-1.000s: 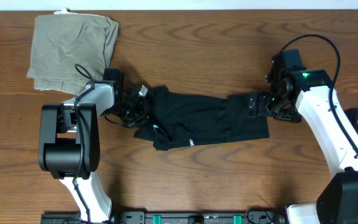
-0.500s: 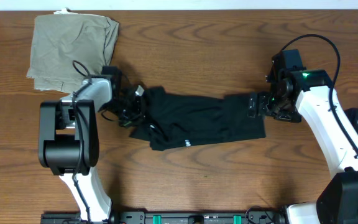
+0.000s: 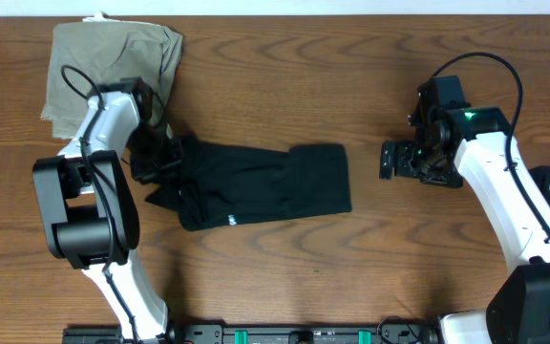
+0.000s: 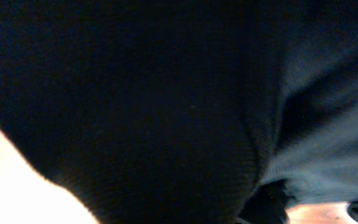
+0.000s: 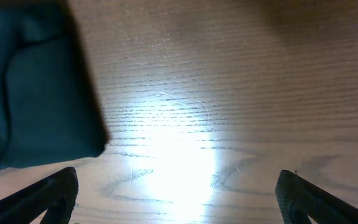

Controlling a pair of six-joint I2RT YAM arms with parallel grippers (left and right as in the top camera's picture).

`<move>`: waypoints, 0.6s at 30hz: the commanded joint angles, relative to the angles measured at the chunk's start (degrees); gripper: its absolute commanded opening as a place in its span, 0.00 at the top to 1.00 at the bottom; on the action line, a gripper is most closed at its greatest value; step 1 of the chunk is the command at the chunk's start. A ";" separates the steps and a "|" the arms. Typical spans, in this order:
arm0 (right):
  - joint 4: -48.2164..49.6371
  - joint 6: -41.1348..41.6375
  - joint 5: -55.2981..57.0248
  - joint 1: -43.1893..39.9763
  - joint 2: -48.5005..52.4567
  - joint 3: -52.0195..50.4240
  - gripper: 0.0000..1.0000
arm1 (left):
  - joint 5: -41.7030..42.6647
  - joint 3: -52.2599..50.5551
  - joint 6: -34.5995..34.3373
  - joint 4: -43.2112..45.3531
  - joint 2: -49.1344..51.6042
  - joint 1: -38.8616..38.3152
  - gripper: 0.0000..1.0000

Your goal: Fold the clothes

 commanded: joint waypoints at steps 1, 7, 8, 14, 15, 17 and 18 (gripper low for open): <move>0.46 -0.50 -0.20 -0.48 0.22 -0.33 0.01 | -3.82 4.76 -1.36 -3.08 0.20 0.17 0.94; 0.50 -0.92 -0.07 -0.48 0.22 -0.33 0.01 | -4.39 9.75 -4.63 -7.78 -1.73 -0.33 0.94; 0.50 -0.92 -0.02 -0.48 0.22 -0.33 0.01 | -4.42 10.34 -4.61 -8.24 -2.19 -0.59 0.94; 0.44 -0.90 -0.04 -0.48 0.22 -0.33 0.01 | -4.42 11.19 -4.61 -8.39 -6.97 -3.56 0.95; 0.44 -0.92 -0.04 -0.48 0.22 -0.33 0.01 | -4.42 11.19 -4.61 -8.33 -7.87 -4.37 0.94; 0.44 -0.90 -0.04 -0.48 0.22 -0.33 0.01 | -4.39 11.19 -4.63 -8.37 -9.33 -6.21 0.94; 0.44 -0.90 -0.04 -0.48 0.22 -0.33 0.01 | -4.39 11.19 -4.66 -8.39 -10.01 -7.39 0.94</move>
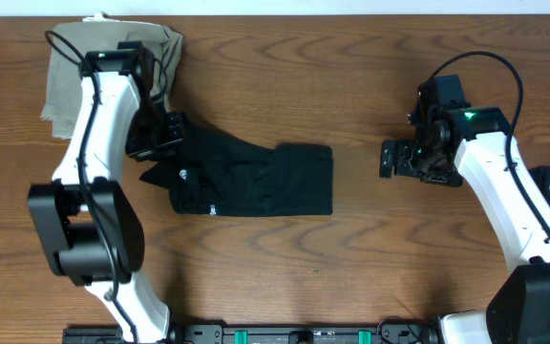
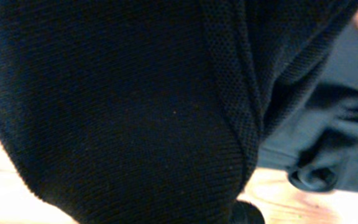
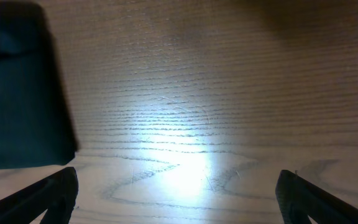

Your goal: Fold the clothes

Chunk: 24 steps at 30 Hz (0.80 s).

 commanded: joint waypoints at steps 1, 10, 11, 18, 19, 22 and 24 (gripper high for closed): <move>-0.04 -0.72 -0.04 -0.48 0.22 -0.31 0.01 | -0.68 1.49 -1.11 -0.28 -3.69 -3.56 0.94; -0.44 -0.72 -0.04 -0.48 0.22 -0.31 0.01 | -0.70 1.49 -8.50 -0.17 -4.68 -15.82 0.94; -0.44 -0.72 -0.04 -0.48 0.22 -0.31 0.01 | -0.68 1.49 -9.27 -0.07 -4.68 -17.18 0.94; -0.37 -0.72 -0.04 -0.48 0.22 -0.50 0.01 | -0.68 1.49 -12.52 -0.04 -4.68 -23.87 0.94; -0.22 -0.72 -0.04 -0.48 0.22 -0.79 0.01 | -0.70 1.51 -12.55 -0.02 -4.68 -24.50 0.94; 0.79 -0.72 -0.04 -0.48 0.22 -2.45 0.01 | -0.70 2.05 -13.27 -0.02 -4.68 -25.42 0.94; 2.10 -0.70 -0.07 -0.48 0.22 -4.37 0.01 | -0.68 2.99 -13.60 -0.17 -4.70 -25.46 0.94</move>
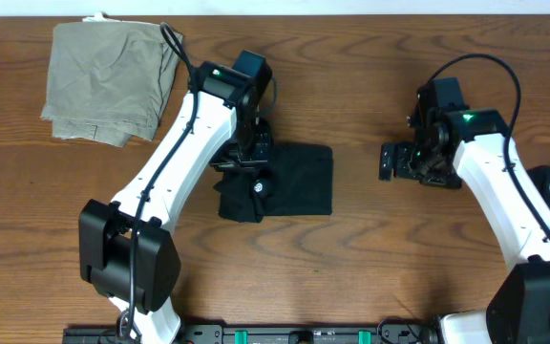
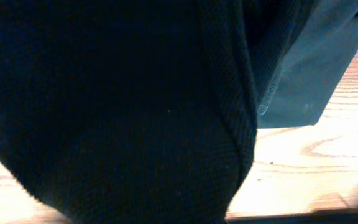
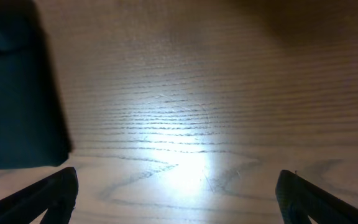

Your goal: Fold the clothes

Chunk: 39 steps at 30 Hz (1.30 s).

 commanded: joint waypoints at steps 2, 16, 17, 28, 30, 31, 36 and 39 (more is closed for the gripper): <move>2.27 -0.37 -0.20 -0.48 0.22 -4.70 0.01 | -0.66 4.39 -2.01 -0.63 -0.66 0.00 0.94; 8.74 1.03 -3.06 -0.48 0.22 -10.95 0.01 | -0.57 10.08 -2.16 -0.13 -0.09 -5.77 0.94; 8.70 1.03 -3.08 -0.48 0.22 -10.95 0.01 | -0.74 10.08 -2.16 -0.13 0.07 -6.25 0.94; 7.87 1.03 -3.32 -0.48 0.22 -10.95 0.01 | -4.63 9.11 -2.19 0.17 2.21 -7.39 0.94; 7.58 1.01 -3.34 -0.48 0.22 -10.95 0.01 | -4.79 9.11 -2.19 0.39 3.61 -7.39 0.94; 7.39 1.01 -3.32 -0.48 0.22 -10.95 0.01 | -4.79 9.11 -2.19 0.44 4.35 -7.39 0.94; 6.93 0.79 -3.32 -0.48 0.22 -10.95 0.01 | -4.81 9.11 -2.19 0.50 8.70 -7.39 0.94; 6.97 0.79 -3.32 -0.48 0.22 -10.95 0.01 | -4.76 9.11 -2.19 0.50 10.43 -7.48 0.94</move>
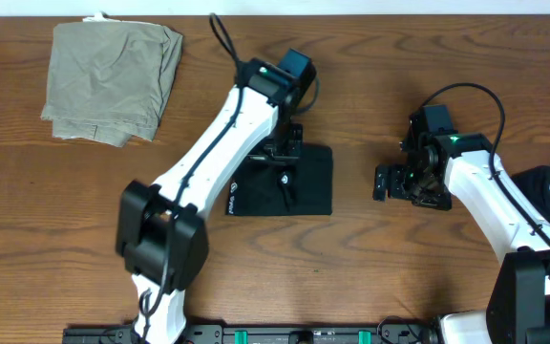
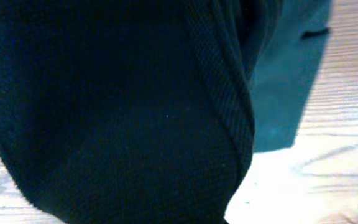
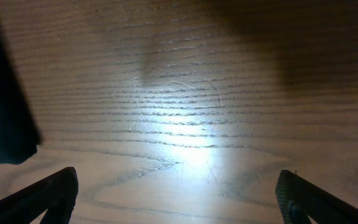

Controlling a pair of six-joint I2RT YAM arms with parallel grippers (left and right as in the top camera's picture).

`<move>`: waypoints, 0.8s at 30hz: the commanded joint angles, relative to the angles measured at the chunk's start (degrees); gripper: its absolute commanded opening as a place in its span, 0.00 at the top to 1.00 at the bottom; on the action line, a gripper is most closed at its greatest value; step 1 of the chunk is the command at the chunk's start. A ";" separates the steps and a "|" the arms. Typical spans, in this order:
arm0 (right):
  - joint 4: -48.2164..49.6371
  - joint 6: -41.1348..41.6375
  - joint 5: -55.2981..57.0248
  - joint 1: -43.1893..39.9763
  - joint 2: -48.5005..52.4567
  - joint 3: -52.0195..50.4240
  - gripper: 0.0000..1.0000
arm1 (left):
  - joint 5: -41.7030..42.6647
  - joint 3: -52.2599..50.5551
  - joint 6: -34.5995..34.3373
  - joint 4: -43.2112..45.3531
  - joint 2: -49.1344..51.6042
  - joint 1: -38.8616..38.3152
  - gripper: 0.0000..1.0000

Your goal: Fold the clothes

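A black garment (image 1: 256,196) lies as a compact folded rectangle in the middle of the table. My left gripper (image 1: 284,153) sits over its upper right part, shut on a fold of it. Black knit cloth (image 2: 104,112) fills the left wrist view and hides the fingers. A lower layer of the cloth (image 2: 284,93) and bright wood show on the right of that view. My right gripper (image 1: 382,182) hangs open over bare wood just right of the garment. In the right wrist view its fingertips (image 3: 61,193) stand wide apart, and the garment's edge (image 3: 2,106) is at far left.
A folded khaki garment (image 1: 113,67) lies at the table's back left corner. A heap of white and dark clothes shows at the right edge. The left arm (image 1: 218,143) reaches diagonally across the table's middle.
My left gripper has moved further right with the held fold, from over the garment's left part to over its right part. The garment lies flatter. My right gripper has shifted slightly towards it.
The black garment lay stretched out long, with my left gripper at its left end. Then that end was raised and the garment sat a bit further left. Then the end was over the middle, and now over the right half, the garment about half its length.
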 commanded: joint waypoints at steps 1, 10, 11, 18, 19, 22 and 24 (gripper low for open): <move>-0.04 0.55 -0.48 -0.48 0.22 -0.20 0.01 | -1.09 0.09 -0.57 -0.22 1.68 -0.24 0.94; -0.04 0.55 -0.50 -0.48 0.22 -0.20 0.01 | -1.05 0.09 -1.40 2.93 1.95 -2.32 0.94; -0.04 0.57 -0.50 -0.48 0.22 -0.20 0.01 | -0.92 0.09 -1.40 3.32 1.95 -2.71 0.94; -0.33 0.55 -0.92 -0.48 0.22 -0.20 0.01 | -0.87 0.09 -1.64 4.81 1.92 -5.49 0.68; -0.42 0.57 -0.92 -0.48 0.22 -0.20 0.01 | -0.87 0.09 -1.64 4.92 1.95 -5.66 0.62; -0.59 0.57 -0.92 -0.48 0.22 -0.20 0.01 | -0.87 0.09 -1.64 5.14 1.95 -5.86 0.36; -0.74 0.57 -0.92 -0.48 0.22 -0.20 0.01 | -0.87 0.09 -1.64 5.18 1.92 -5.86 0.36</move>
